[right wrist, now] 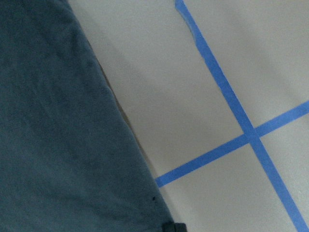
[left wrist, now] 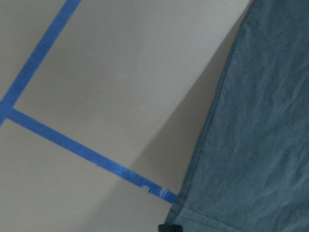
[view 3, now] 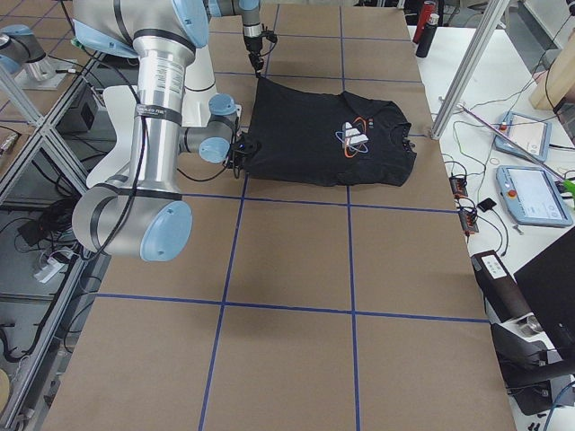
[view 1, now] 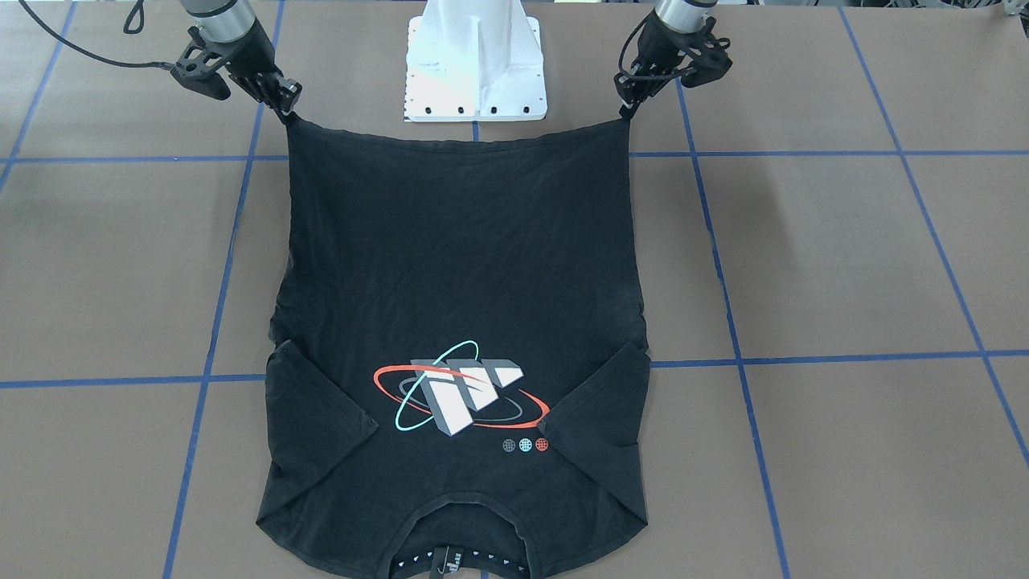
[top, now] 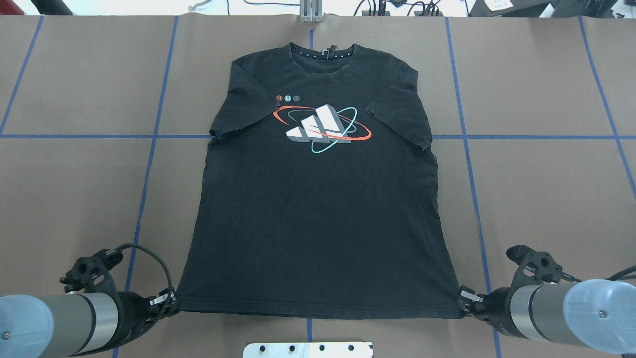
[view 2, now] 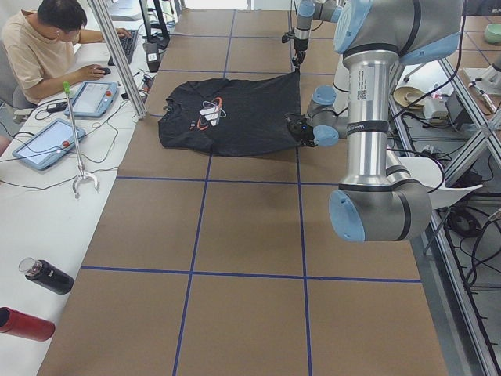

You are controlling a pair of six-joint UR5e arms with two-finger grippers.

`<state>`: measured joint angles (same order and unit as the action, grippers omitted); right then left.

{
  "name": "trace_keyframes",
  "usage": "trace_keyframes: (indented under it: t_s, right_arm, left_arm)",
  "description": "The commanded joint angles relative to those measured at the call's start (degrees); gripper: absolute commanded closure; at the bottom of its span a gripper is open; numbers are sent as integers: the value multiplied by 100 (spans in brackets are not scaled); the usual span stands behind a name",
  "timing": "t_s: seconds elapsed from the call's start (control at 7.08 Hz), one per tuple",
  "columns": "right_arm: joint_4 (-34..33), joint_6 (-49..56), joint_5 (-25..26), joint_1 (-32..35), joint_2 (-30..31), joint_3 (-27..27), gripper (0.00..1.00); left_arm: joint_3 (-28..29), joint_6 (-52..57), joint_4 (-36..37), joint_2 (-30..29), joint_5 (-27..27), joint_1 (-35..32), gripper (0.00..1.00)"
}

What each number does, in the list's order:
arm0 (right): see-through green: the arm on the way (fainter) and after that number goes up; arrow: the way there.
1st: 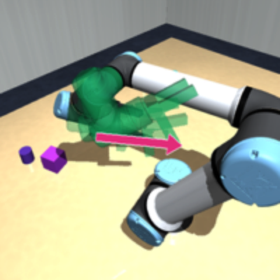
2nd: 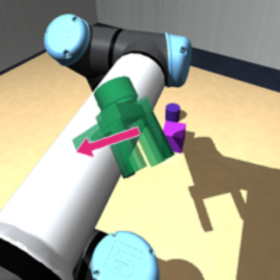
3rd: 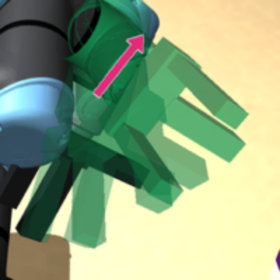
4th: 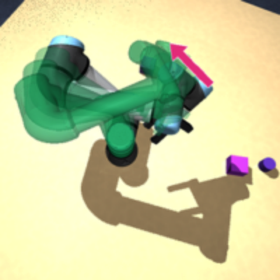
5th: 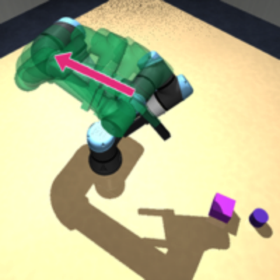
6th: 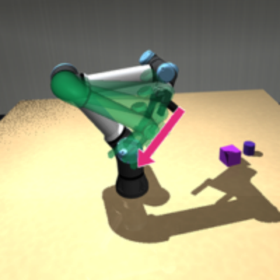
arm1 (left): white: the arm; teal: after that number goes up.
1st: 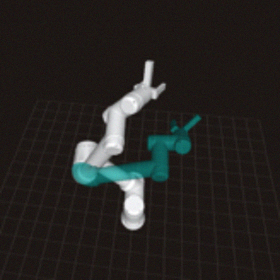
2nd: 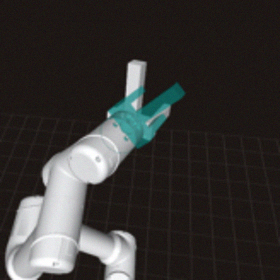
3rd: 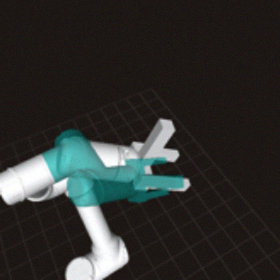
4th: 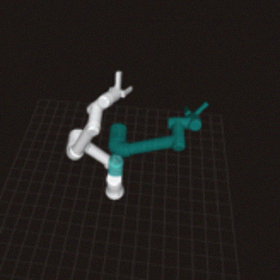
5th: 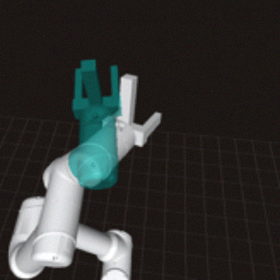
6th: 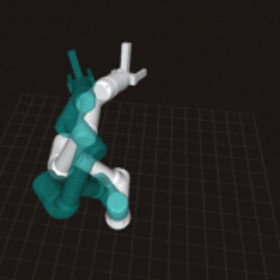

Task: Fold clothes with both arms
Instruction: 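Grasp the hem corners with both grippers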

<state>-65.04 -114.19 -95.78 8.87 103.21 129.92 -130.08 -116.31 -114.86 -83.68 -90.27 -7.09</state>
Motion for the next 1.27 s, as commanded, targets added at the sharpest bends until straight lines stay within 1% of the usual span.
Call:
trace_keyframes:
  t_s: [0.0, 0.14, 0.28, 0.56, 0.71, 0.85, 0.99, 1.13]
  right_arm:
    - [0, 2, -274, 0, 103, 147, 100]
    - [9, 11, -379, 9, 112, 156, 100]
    - [0, 11, -441, 9, 112, 182, 100]
    - [0, 20, -626, 227, 94, 288, 100]
    - [0, 20, -765, 533, 59, 279, 100]
    - [-35, 20, -1228, 928, -2, 218, 100]
    - [-53, 28, -1511, 1358, -150, 104, 100]
    - [-157, 37, -1644, 1824, -561, -219, 100]
  left_arm:
    - [-542, -6, 252, 167, -348, 50, 100]
    - [-667, -32, 419, 141, -629, 102, 100]
    - [-677, -467, 412, 97, -632, 103, 100]
    - [-694, -559, 421, -34, -658, -11, 100]
    - [-660, -473, 412, -235, -720, -38, 100]
    - [-459, 59, 395, -428, -694, -421, 100]
    - [-422, 1091, 429, -735, -729, -912, 100]
    - [-378, 1945, 439, -773, -729, -1239, 100]
